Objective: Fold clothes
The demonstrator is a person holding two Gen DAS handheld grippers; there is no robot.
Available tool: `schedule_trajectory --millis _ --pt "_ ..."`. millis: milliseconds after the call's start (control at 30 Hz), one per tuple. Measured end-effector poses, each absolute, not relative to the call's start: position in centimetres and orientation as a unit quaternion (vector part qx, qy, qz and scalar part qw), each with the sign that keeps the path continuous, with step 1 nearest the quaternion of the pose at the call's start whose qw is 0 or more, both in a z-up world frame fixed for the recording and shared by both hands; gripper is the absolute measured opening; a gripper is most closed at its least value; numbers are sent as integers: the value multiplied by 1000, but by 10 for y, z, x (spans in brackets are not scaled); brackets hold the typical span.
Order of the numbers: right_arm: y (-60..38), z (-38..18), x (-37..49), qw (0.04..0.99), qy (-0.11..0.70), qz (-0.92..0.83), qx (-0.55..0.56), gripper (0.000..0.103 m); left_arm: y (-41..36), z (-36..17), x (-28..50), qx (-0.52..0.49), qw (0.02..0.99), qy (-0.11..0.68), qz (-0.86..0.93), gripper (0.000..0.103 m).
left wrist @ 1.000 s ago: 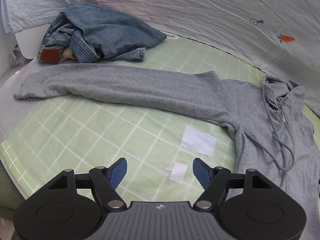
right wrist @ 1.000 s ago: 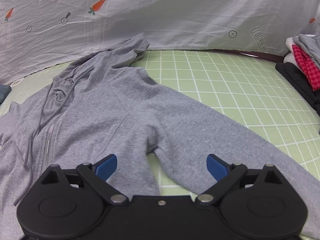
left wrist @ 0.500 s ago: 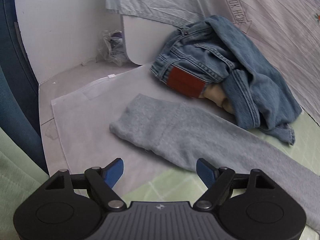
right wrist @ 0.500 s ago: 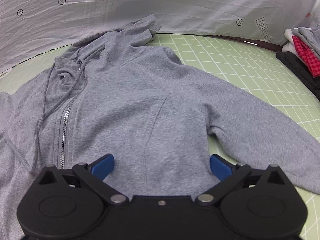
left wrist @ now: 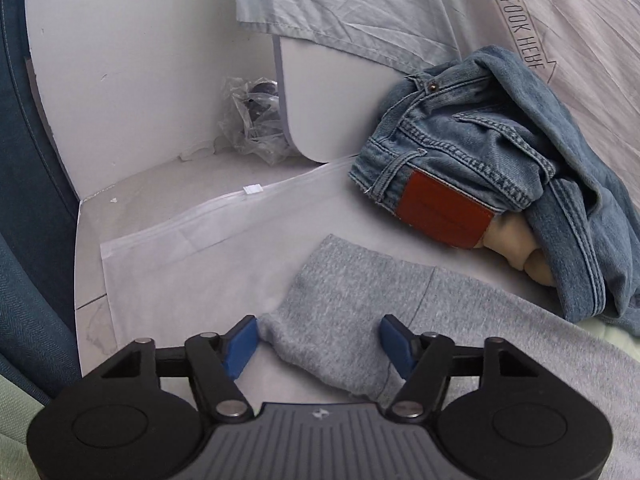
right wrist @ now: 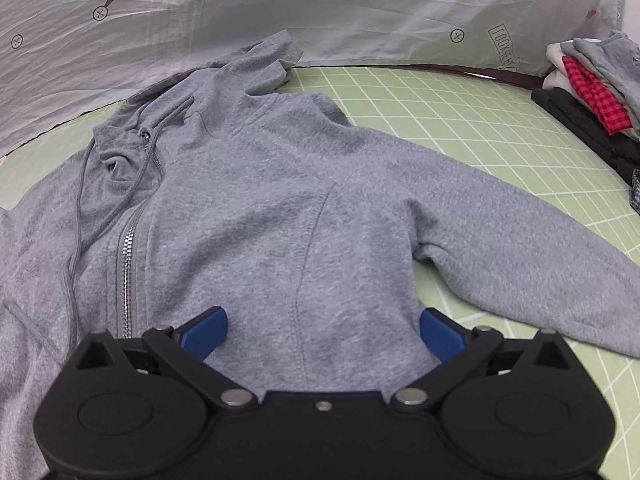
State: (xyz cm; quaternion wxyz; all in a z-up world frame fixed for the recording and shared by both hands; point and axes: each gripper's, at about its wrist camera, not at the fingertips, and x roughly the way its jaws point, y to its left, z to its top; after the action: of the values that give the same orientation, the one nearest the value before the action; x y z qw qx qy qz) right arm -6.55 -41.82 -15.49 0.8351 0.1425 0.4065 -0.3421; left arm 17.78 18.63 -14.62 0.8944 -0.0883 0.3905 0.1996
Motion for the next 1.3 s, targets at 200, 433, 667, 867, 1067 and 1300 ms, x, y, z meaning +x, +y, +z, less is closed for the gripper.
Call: schedule_trajectory --millis 200,433,667,867,1067,1300 --pt "-419 -156 -66 834 402 -347 152 103 177 -144 183 -32 899 390 197 21" --pt "-419 -158 -69 843 396 -335 146 103 181 -129 178 -39 895 391 210 16" --pt "-418 -159 -72 850 384 -333 141 103 160 -89 158 -100 916 354 158 15" --pt "-418 -158 -72 848 388 -333 136 103 90 -49 152 -81 940 327 45 15" --pt "-422 -152 -86 842 398 -339 133 103 -16 -34 140 -78 939 321 -94 14" --pt "-438 -140 -103 842 380 -355 147 103 -137 -42 113 13 905 358 -229 36"
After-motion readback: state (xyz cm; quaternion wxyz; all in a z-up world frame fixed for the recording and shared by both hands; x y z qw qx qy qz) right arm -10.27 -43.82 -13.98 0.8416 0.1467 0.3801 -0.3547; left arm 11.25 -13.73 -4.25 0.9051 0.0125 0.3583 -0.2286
